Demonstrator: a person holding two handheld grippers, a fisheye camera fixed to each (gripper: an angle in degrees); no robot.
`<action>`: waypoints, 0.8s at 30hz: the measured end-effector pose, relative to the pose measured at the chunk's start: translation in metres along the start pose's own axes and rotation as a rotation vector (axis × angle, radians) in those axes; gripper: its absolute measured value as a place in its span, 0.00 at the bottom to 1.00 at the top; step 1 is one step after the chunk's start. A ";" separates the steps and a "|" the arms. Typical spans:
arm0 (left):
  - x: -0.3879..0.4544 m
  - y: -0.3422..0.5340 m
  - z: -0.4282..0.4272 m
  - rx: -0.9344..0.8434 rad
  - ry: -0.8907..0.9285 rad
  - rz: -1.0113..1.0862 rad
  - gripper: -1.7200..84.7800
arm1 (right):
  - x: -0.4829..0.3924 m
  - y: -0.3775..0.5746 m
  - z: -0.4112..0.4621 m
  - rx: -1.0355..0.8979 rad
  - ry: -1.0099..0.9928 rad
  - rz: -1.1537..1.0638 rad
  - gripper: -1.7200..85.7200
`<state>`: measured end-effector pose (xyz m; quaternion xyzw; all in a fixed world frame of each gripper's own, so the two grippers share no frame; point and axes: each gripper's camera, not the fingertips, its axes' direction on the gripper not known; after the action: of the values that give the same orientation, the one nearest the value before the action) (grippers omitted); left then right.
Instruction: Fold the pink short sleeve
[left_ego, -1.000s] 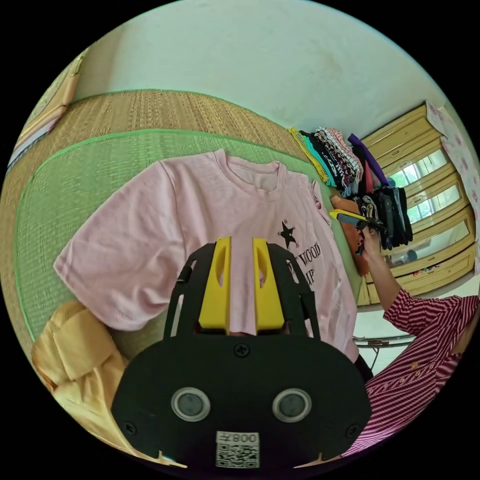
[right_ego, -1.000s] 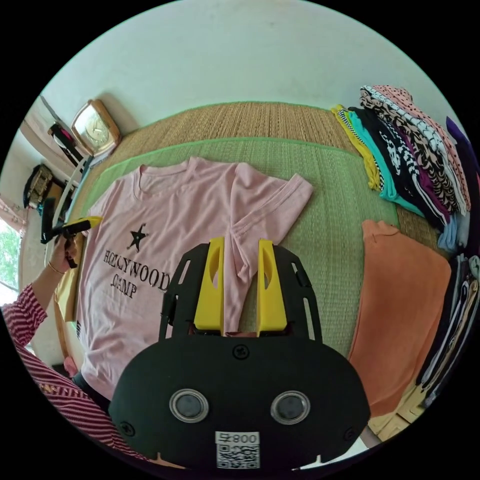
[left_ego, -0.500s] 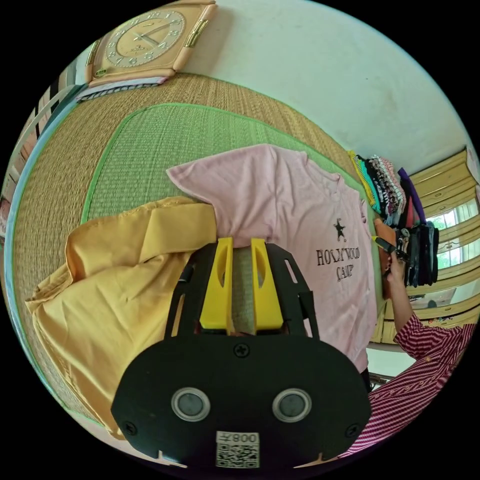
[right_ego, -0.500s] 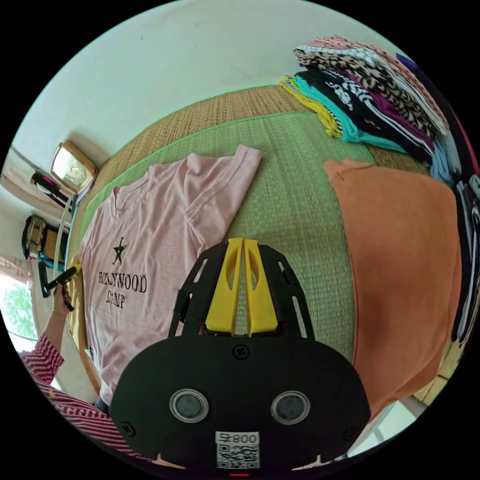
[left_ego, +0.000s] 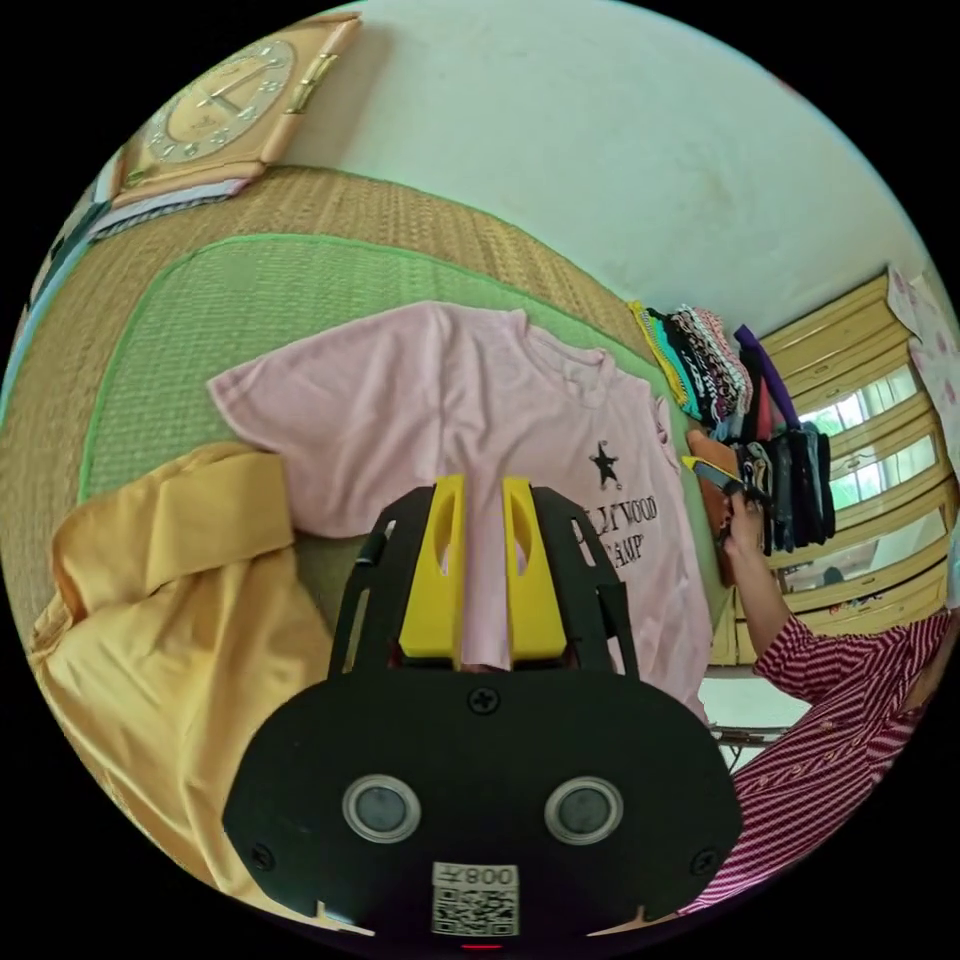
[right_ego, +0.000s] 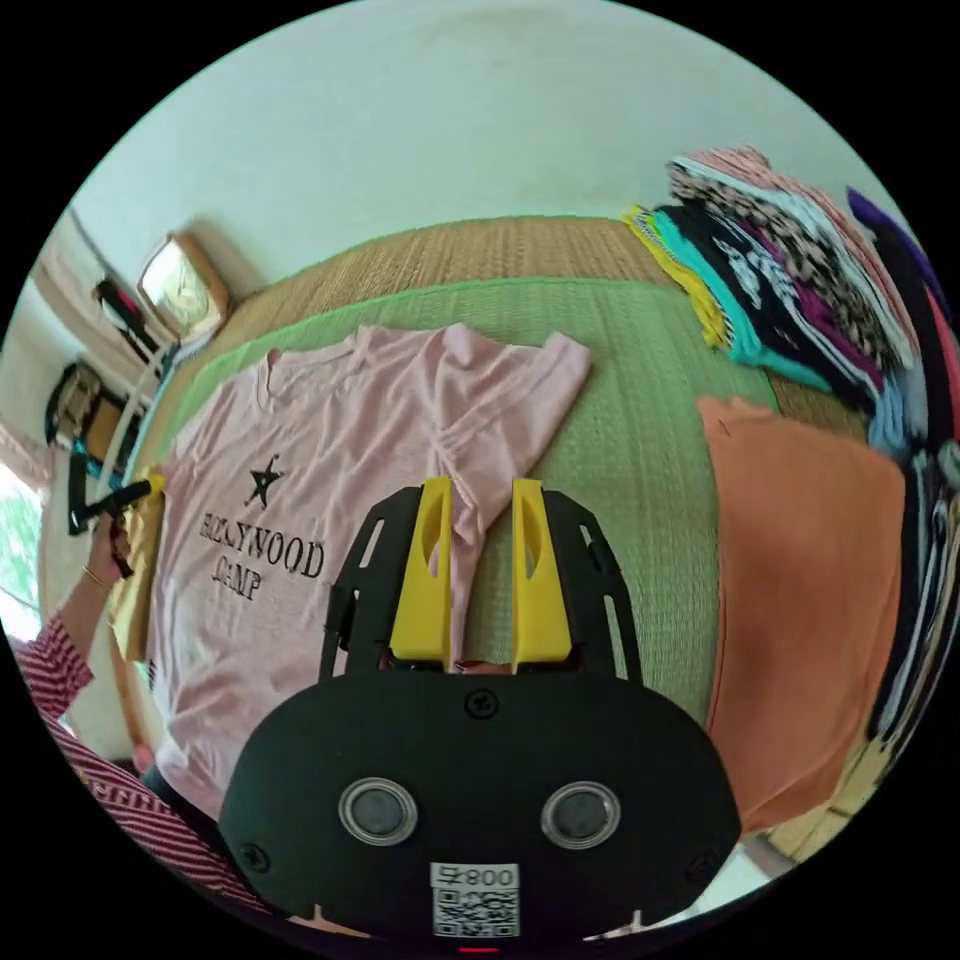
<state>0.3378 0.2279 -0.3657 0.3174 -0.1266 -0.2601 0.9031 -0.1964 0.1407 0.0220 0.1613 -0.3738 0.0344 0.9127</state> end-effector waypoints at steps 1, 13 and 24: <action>0.010 -0.004 0.007 -0.016 0.014 0.021 0.10 | -0.010 -0.005 0.005 -0.017 0.028 -0.033 0.12; 0.087 -0.032 0.038 -0.081 0.078 0.171 0.10 | 0.142 0.111 -0.056 0.201 -0.219 0.436 0.03; 0.124 -0.058 0.042 -0.075 0.166 0.128 0.10 | 0.228 0.197 -0.040 0.309 -0.528 0.691 0.04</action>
<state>0.4017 0.0998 -0.3632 0.2952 -0.0618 -0.1791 0.9365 -0.0418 0.3269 0.2059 0.1645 -0.6161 0.3494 0.6865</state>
